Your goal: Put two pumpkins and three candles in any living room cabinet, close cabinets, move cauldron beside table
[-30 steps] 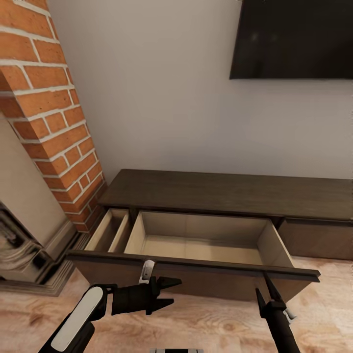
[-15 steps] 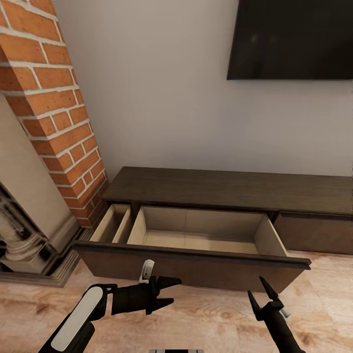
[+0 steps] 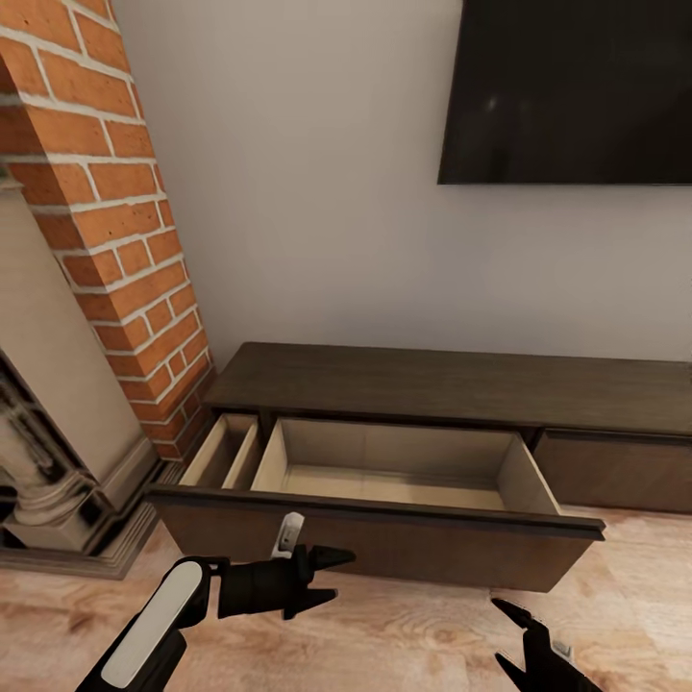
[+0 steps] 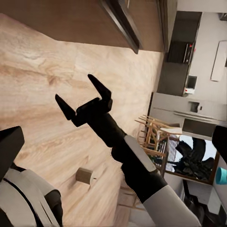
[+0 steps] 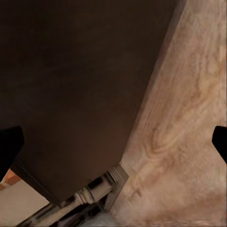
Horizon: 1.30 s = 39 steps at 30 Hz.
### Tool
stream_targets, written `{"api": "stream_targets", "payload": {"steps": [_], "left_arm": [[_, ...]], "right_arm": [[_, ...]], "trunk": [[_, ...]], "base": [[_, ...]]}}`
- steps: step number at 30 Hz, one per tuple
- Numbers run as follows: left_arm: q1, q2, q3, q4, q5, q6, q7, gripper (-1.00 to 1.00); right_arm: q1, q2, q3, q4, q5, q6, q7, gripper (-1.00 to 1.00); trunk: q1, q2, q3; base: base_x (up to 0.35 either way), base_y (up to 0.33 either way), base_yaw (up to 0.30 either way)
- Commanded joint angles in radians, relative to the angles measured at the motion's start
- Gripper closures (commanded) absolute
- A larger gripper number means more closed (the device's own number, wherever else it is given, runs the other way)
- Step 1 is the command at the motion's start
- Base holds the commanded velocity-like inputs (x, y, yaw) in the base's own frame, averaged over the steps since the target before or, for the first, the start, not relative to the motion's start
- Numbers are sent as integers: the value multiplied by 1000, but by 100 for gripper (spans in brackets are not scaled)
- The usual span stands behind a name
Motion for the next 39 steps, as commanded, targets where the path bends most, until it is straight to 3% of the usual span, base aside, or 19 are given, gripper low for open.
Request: {"api": "stream_targets", "payload": {"steps": [1, 8, 19, 36, 37, 39], "left_arm": [[-1, 0, -1, 0, 12, 0, 24, -100], [-1, -5, -1, 5, 12, -2, 61, -100], [-1, -5, -2, 5, 11, -2, 63, -100], [-1, -6, -3, 5, 10, -4, 64, -100], [-1, -7, -5, 5, 10, -5, 66, -100], [-1, -7, -14, 5, 10, -9, 82, -100]], "right_arm": [[1, -2, -5, 8, 9, 11, 1, -100], [7, -5, -4, 46, 28, 13, -1, -100], [7, -4, -3, 69, 46, -80, -4, -100], [8, 1, -2, 82, 63, -106, -2, -100], [7, 1, -2, 82, 66, -113, -2, -100], [7, -2, 0, 81, 111, -118, -2, -100]], "trunk": [[-4, 7, 2], [-31, 56, 24], [-73, 133, 59], [-138, 252, 112], [-142, 259, 115], [-150, 273, 121]], "base": [[0, 0, 0], [0, 0, 0], [0, 0, 0], [0, 0, 0], [0, 0, 0], [0, 0, 0]]}}
